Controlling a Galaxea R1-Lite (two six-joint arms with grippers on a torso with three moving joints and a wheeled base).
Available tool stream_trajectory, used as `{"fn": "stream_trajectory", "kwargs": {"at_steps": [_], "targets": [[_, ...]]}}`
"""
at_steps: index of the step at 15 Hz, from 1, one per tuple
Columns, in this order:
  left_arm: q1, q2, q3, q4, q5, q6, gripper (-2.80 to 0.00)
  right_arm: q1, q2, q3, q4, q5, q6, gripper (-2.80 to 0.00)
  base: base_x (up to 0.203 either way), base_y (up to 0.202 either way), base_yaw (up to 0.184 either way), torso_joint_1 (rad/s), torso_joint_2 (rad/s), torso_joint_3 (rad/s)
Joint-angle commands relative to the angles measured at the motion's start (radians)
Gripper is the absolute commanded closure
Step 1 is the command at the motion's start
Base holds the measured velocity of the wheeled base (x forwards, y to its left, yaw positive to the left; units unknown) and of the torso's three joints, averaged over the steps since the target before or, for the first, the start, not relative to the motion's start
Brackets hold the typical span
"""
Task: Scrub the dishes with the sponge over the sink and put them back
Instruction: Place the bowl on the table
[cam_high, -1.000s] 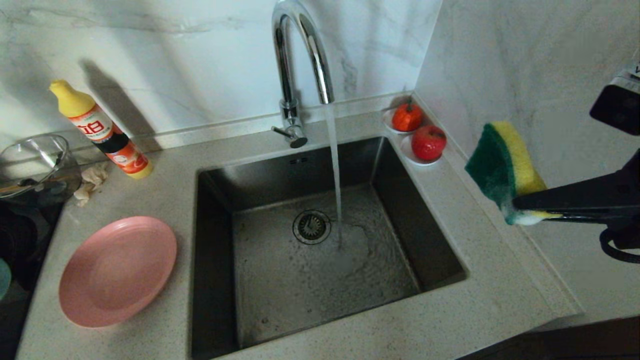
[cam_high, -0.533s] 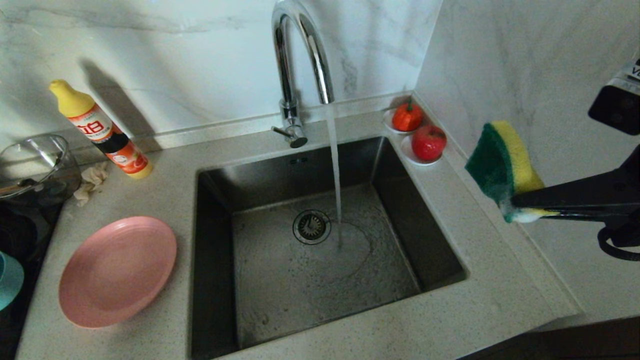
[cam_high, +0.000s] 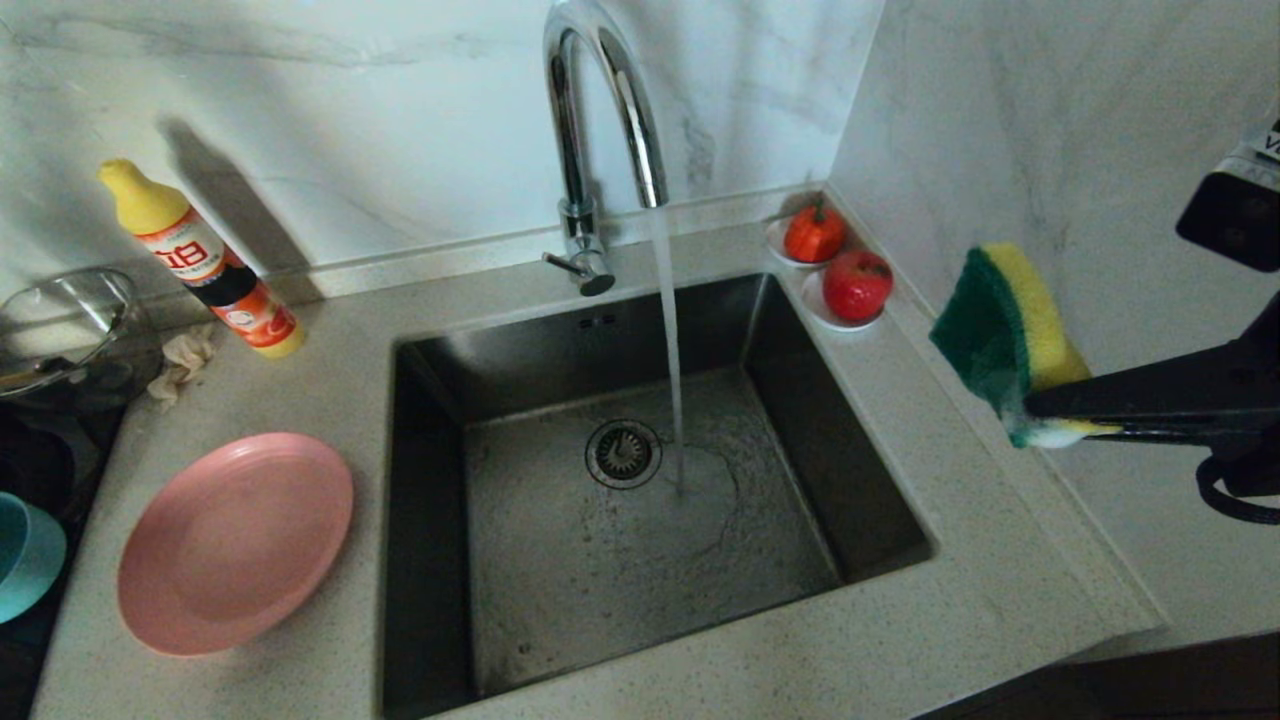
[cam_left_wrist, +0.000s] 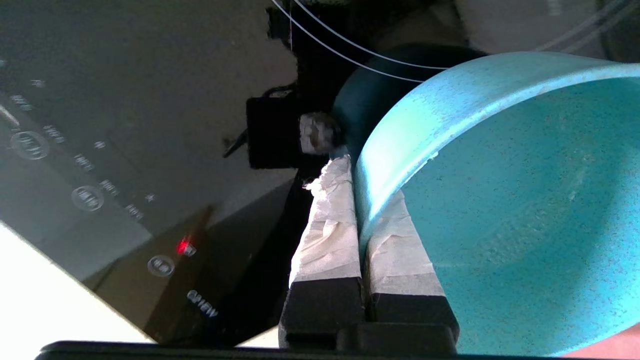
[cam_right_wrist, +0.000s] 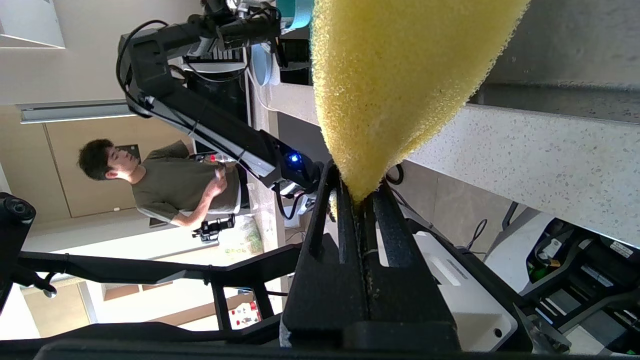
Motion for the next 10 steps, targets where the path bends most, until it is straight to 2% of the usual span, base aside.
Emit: {"fn": "stream_trajectory", "kwargs": {"at_steps": [1, 6, 7, 10], "targets": [[-0.003, 0.048, -0.013, 0.001, -0.003, -0.007, 0.00, 0.000, 0.001, 0.000, 0.002, 0.006, 0.003, 0.00, 0.000, 0.000, 0.000, 0.000, 0.00, 0.000], [-0.004, 0.047, -0.061, 0.012, -0.038, -0.057, 0.00, 0.000, 0.006, 0.000, 0.001, 0.006, 0.003, 0.00, 0.000, 0.000, 0.000, 0.000, 0.00, 0.000], [-0.003, 0.040, -0.069, 0.018, -0.038, -0.061, -2.80, 0.000, 0.007, 0.001, 0.001, 0.006, 0.003, 0.00, 0.000, 0.000, 0.000, 0.000, 0.00, 0.000], [-0.003, -0.001, -0.066, 0.017, -0.066, -0.061, -2.80, 0.000, 0.006, 0.000, 0.002, 0.006, 0.003, 0.00, 0.000, 0.000, 0.000, 0.000, 0.00, 0.000]]}}
